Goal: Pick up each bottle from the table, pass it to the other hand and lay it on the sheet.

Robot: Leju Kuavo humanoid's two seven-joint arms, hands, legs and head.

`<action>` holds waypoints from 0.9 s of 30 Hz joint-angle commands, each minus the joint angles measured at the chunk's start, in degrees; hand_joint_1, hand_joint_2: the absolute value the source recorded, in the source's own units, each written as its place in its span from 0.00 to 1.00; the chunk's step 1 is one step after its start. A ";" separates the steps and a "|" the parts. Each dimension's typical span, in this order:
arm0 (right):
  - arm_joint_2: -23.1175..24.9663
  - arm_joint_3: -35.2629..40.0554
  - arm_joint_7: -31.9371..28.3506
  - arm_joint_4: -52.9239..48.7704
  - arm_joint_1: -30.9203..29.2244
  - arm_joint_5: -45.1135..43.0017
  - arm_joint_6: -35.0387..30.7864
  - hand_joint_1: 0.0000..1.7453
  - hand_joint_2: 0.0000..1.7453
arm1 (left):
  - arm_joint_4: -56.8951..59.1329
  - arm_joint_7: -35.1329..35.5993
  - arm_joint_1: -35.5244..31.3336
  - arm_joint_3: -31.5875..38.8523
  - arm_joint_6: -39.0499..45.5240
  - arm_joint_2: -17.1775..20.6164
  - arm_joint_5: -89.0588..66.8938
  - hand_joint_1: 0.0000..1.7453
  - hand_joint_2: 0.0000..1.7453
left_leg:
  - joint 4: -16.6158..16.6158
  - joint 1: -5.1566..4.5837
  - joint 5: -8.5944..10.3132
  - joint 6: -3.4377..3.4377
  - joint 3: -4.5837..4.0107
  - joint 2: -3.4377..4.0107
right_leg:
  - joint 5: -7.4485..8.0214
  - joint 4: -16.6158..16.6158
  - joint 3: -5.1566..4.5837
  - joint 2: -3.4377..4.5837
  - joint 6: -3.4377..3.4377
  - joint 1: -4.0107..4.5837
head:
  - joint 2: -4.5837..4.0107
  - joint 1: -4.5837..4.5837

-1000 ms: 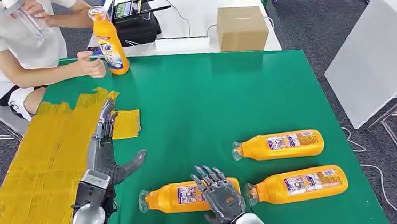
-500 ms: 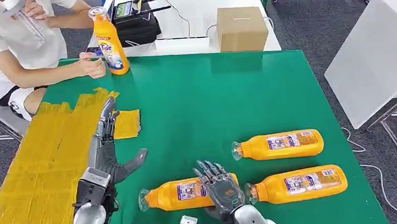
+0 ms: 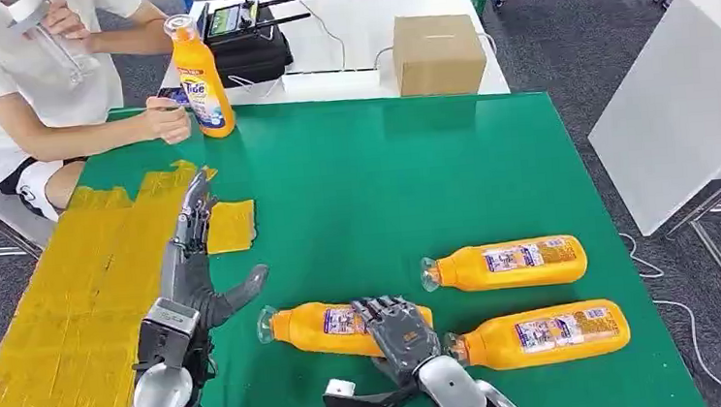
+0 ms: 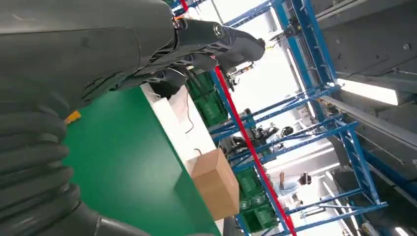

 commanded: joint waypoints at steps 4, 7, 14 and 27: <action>-2.34 1.88 -0.88 8.15 -1.56 -1.01 2.53 1.00 1.00 | 4.90 -0.03 -3.00 -0.07 -0.28 -0.19 0.41 0.00 1.00 | -0.27 -0.10 0.08 0.00 0.30 -0.23 | 0.00 -0.20 0.26 -0.19 -0.08 -0.09 | 0.00 0.00; -2.39 1.92 -0.78 7.90 -1.56 -1.22 2.47 1.00 1.00 | 4.81 -0.05 -2.94 -0.14 -0.24 -0.09 0.46 0.00 1.00 | -0.22 -0.07 0.05 -0.01 0.37 -0.16 | -0.02 -0.17 0.35 -0.17 -0.07 -0.07 | 0.00 0.00; 1.20 -6.41 -2.26 -0.42 2.57 -6.57 -10.15 1.00 1.00 | 2.48 0.00 -0.99 -0.03 0.58 0.08 0.41 0.00 1.00 | -0.17 -0.07 0.02 -0.03 0.33 -0.14 | -0.04 -0.10 0.31 -0.15 -0.08 -0.07 | 0.00 0.00; 7.55 -20.41 -24.17 -23.11 13.34 -24.22 -34.43 1.00 1.00 | 0.56 0.76 2.58 -2.00 -0.50 -0.35 0.20 0.00 1.00 | -0.06 -0.09 -0.07 -0.03 -0.12 -0.30 | -0.15 0.04 0.58 -0.11 -0.02 -0.09 | 0.00 0.00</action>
